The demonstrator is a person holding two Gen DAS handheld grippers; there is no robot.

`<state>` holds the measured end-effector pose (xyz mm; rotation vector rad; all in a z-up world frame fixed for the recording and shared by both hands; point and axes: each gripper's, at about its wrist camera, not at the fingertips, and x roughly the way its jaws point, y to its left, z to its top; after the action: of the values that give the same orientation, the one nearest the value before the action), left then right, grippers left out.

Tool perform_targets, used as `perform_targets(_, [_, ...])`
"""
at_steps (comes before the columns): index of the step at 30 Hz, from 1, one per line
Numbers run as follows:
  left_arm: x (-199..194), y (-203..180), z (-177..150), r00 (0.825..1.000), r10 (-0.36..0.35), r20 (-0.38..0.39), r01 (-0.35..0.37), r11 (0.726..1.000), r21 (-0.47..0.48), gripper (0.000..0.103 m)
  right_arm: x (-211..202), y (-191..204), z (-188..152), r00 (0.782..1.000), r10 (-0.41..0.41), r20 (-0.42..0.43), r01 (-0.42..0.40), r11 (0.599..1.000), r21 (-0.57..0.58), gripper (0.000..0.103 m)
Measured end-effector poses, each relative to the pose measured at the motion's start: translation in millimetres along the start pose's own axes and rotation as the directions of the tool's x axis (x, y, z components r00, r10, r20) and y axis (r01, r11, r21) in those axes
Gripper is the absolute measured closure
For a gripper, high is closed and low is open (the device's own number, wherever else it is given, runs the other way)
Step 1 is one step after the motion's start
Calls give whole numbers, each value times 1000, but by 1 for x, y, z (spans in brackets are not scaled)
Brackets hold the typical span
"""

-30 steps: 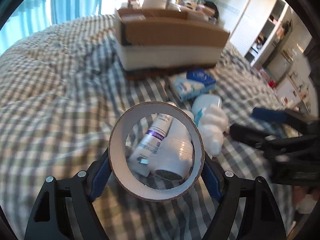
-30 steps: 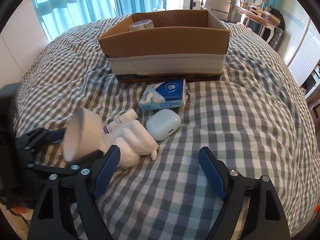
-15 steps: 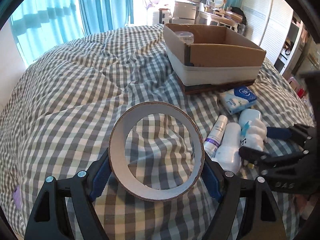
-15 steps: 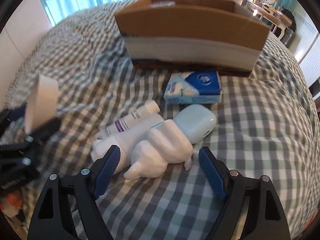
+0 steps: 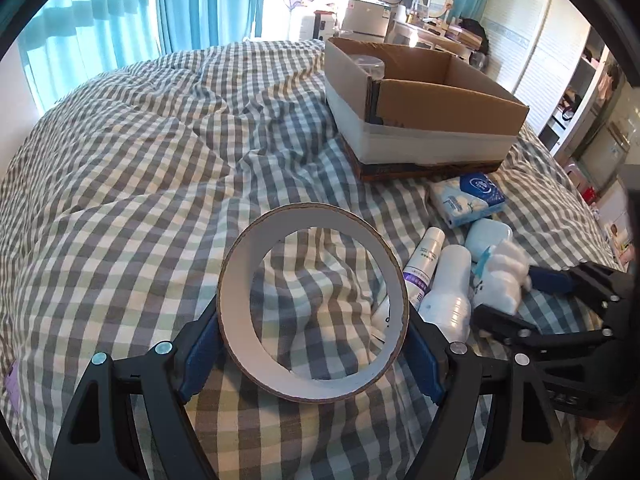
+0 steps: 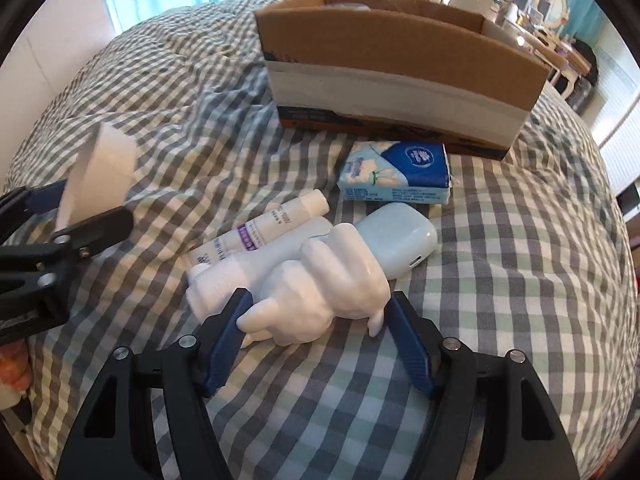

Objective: Organize objects
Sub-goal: 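Grasp the tape roll with left tool while right tool grasps white hand-shaped bottle, then lower tape roll and hand-shaped bottle into the box and open both tools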

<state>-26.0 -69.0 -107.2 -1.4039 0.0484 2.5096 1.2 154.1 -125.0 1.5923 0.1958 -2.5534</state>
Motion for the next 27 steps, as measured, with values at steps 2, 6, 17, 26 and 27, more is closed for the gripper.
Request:
perform_targets(2, [-3,-3,-1,1000,-2,6,2,1000,5,21,-13,-1,0,1000,1,24,-1,1000,-5,34])
perform_targets(6, [-11,-13,-2,1000,-3,15,2,1000,17,21,-33,-9,-1,998,-11,56,11,1000,6,34])
perform_targets(17, [-47,-50,26,996,-57,70,52,996,75,21,-91,-36,12,986,-20,166,14,999,36,34])
perform_targets(26, [-85,-64,130,980,-104,168,91,992,87,21,-160,-66,92,949,22,313,-31,999,23,34])
perform_targets(27, [-86,-66,142,978,-118,173,103,990,93,21,-163,-71,108,946,21,323,-30,999,23,34])
